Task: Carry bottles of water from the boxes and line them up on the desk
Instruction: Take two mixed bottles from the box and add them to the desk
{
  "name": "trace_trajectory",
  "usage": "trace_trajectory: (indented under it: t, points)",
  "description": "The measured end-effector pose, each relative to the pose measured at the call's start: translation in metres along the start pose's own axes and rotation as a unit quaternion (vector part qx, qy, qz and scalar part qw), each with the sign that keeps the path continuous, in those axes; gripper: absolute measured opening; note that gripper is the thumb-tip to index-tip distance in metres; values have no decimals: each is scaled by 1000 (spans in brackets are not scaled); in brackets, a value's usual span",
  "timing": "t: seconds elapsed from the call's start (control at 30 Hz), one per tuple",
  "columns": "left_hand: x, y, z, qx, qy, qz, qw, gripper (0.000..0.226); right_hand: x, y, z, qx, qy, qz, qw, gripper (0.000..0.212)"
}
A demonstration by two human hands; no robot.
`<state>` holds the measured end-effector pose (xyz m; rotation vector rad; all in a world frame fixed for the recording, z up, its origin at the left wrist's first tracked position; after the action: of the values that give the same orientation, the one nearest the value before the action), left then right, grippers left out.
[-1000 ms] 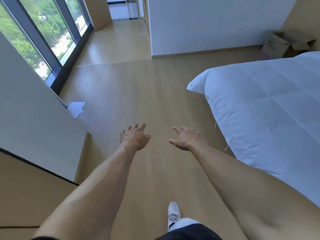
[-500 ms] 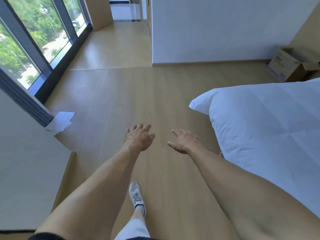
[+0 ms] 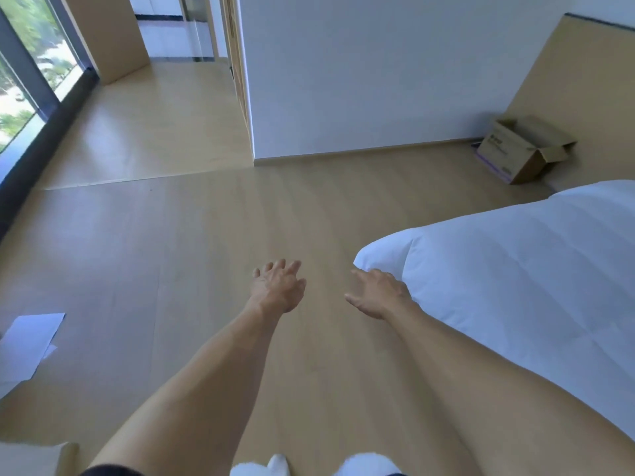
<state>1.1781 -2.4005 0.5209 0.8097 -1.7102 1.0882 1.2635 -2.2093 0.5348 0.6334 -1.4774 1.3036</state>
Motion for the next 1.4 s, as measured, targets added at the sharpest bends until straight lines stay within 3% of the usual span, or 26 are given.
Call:
trace_trajectory:
  t: [0.4,0.63,0.9,1.4]
  points:
    - [65,242,-1,-36,40,-3,999,51,63,227,-9,-29,42,-6,999,63]
    - [132,401,-29,-39,49,-9,998,52,139,384,-30,-36,57,5,998,65]
    - [184,545,-60,-54,59,-17,997,51,209,509,-57,-42,63,-2,997,65]
    - [247,859,-160,-203,53,32,977,57,320,747,-157,-178,46,-22,983,69]
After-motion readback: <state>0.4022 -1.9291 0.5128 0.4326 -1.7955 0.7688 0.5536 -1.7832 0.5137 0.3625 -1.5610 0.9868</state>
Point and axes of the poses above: each hand's wrist, its own y-axis towards the middle knuckle, its own x-axis out of the back of the hand, z = x × y, the point moved 4 cm from there along y, towards the middle knuckle, and after that the axes turned 1 degree about z, right-handed, at the moved point
